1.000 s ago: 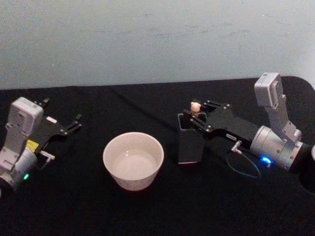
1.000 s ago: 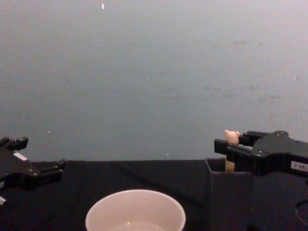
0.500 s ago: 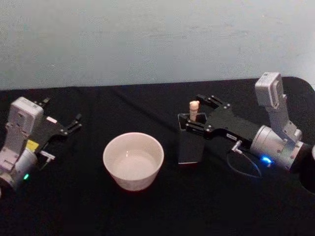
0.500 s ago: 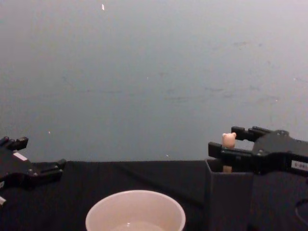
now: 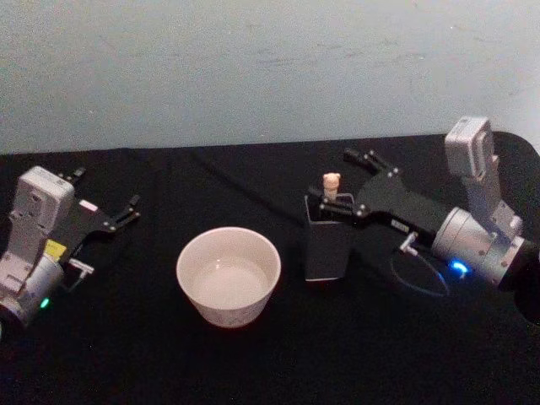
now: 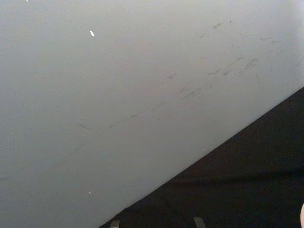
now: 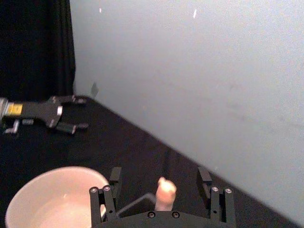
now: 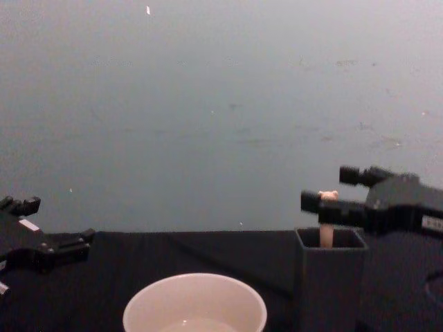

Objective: Pick up the stirring spoon with one hand, stir inside the cup, then place it back in its original position.

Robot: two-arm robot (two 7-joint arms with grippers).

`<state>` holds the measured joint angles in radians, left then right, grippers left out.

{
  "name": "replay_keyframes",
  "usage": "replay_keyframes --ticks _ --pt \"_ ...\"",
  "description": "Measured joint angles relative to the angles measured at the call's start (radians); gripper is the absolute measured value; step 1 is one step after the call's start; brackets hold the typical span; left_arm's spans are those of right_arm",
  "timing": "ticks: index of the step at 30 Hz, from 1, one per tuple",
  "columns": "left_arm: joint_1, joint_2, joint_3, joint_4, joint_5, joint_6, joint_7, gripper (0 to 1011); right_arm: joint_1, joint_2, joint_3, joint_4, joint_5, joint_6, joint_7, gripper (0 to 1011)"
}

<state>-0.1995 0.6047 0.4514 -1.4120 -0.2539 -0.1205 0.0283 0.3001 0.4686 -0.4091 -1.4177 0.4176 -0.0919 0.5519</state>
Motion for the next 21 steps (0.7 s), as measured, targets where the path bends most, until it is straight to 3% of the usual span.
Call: replay_keyframes --ticks 6,11,16,21 --pt "0.0 0.0 0.0 0.0 0.0 0.0 0.0 1001 0.002 -0.006 0.038 -0.034 0.005 -0.046 -0.02 1000" --pt "0.0 0.0 0.0 0.0 0.0 0.0 0.0 1001 -0.005 -0.023 0.096 -0.066 0.002 -0.073 -0.089 1002" --pt "0.0 0.0 0.0 0.0 0.0 0.0 0.0 1001 -0.018 -0.056 0.138 -0.058 -0.072 -0.043 -0.238 1002" --pt "0.0 0.0 0.0 0.0 0.0 0.0 0.0 1001 -0.023 -0.085 0.145 -0.007 -0.132 0.014 -0.33 1002"
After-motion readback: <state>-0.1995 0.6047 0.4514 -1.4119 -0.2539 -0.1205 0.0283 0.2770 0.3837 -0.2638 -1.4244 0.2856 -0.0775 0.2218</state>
